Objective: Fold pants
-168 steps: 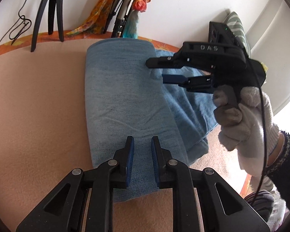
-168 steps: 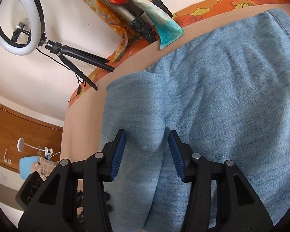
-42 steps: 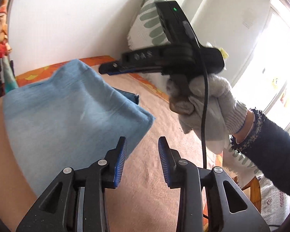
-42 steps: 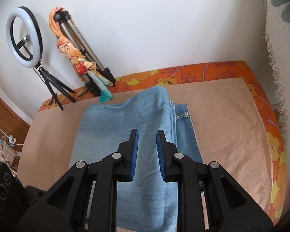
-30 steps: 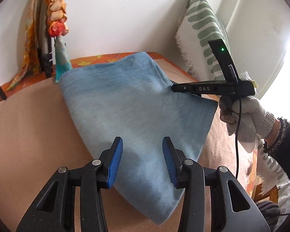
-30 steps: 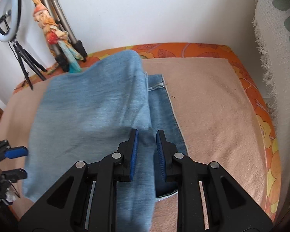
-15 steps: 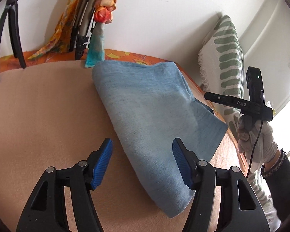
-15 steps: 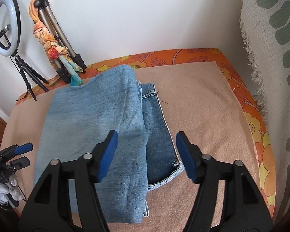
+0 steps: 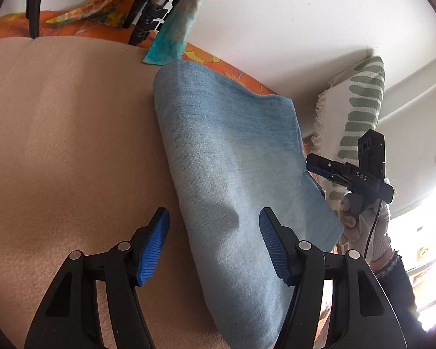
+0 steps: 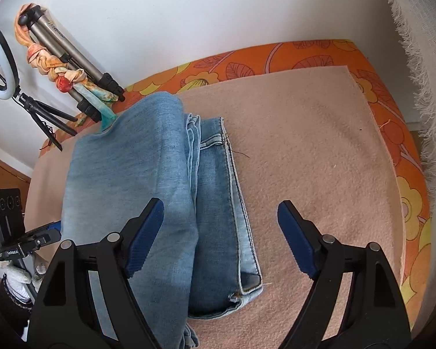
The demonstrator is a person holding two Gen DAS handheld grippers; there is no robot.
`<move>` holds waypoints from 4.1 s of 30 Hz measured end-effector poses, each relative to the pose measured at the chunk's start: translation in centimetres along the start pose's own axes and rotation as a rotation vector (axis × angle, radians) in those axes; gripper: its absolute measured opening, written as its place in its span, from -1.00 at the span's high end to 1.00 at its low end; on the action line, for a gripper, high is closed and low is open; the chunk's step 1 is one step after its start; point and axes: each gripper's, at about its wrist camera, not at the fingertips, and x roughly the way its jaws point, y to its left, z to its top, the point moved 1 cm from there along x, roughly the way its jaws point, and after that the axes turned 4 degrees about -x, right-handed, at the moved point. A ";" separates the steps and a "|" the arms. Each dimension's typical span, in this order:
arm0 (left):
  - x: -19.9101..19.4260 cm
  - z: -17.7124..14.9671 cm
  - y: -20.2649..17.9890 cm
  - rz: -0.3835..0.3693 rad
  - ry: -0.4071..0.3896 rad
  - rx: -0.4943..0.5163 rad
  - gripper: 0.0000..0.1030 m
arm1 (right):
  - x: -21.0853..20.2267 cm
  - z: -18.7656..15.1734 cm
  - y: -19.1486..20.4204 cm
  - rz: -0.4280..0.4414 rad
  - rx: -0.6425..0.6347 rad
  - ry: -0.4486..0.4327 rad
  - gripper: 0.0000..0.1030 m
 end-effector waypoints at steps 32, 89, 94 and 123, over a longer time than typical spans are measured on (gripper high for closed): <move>2.4 1.8 -3.3 0.045 -0.087 0.115 0.60 | -0.1 -2.4 6.4 -0.024 -0.133 -0.052 0.45; 4.3 5.3 -9.5 0.223 -0.122 0.285 0.29 | -3.3 2.1 4.7 -0.430 -0.141 -0.175 -0.13; 2.8 3.9 -11.0 0.234 -0.142 0.357 -0.18 | -4.5 1.7 6.7 -0.445 -0.150 -0.196 -0.41; -16.1 -9.2 -11.7 0.268 -0.383 0.378 -0.59 | -16.8 -12.4 23.0 -0.490 -0.259 -0.419 -0.98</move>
